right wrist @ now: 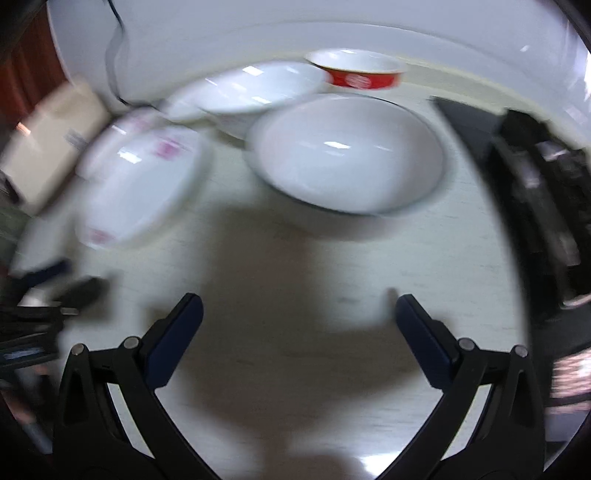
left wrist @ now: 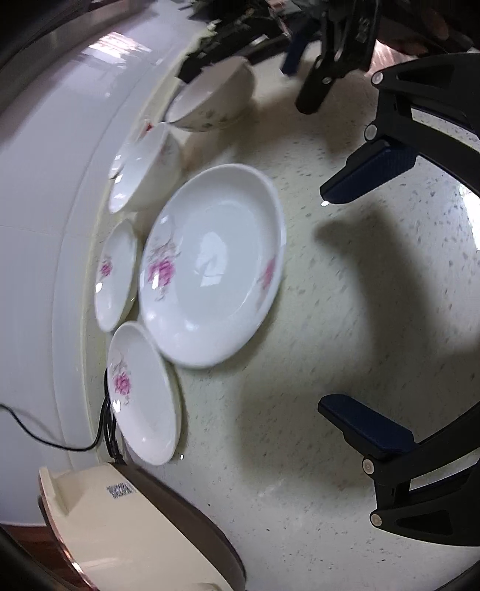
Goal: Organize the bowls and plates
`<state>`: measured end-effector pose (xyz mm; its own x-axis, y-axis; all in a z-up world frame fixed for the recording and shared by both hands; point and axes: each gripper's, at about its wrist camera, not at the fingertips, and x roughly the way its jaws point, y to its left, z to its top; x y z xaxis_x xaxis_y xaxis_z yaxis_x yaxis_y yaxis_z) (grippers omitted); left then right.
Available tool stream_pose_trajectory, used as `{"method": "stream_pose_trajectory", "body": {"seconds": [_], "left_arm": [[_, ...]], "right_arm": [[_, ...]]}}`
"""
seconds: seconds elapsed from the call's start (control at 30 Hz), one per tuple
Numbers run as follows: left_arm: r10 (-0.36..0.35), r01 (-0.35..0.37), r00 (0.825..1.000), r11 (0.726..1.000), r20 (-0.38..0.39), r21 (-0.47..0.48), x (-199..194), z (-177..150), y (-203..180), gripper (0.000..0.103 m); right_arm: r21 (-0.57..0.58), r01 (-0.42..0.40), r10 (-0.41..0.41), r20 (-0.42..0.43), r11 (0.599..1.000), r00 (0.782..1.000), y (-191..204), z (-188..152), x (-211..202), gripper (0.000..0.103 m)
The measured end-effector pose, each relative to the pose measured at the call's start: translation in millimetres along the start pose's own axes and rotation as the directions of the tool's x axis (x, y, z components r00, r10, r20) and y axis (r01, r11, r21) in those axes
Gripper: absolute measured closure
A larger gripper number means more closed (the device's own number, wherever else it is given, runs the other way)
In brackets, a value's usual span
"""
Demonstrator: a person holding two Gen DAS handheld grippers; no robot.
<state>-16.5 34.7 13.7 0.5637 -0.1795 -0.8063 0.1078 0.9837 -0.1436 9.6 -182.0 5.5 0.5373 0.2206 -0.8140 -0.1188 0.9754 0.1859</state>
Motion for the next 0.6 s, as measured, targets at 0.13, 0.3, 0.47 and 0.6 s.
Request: {"method": "stream_pose_trajectory", "body": {"seconds": [0.13, 0.3, 0.47, 0.6], "left_arm": [[-0.048, 0.052, 0.998, 0.991, 0.033, -0.126, -5.1, 16.1, 34.3, 0.0], [-0.053, 0.063, 0.997, 0.973, 0.051, -0.22, -4.9, 39.1, 61.7, 0.0], [0.023, -0.014, 0.999, 0.971, 0.037, -0.239, 9.7, 53.4, 63.9, 0.0], [0.063, -0.06, 0.998, 0.96, 0.005, -0.273, 24.0, 57.5, 64.1, 0.001]], "right_arm": [[0.036, -0.134, 0.133, 0.015, 0.99, 0.991, 15.5, 7.8, 4.1, 0.0], [0.102, -0.206, 0.206, 0.004, 0.973, 0.978, 26.7, 30.3, 22.2, 0.0], [0.098, -0.174, 0.175, -0.006, 0.98, 0.985, 45.3, 48.3, 39.5, 0.002], [0.058, -0.13, 0.13, 0.001, 0.99, 0.991, 59.2, 60.7, 48.1, 0.017]]}}
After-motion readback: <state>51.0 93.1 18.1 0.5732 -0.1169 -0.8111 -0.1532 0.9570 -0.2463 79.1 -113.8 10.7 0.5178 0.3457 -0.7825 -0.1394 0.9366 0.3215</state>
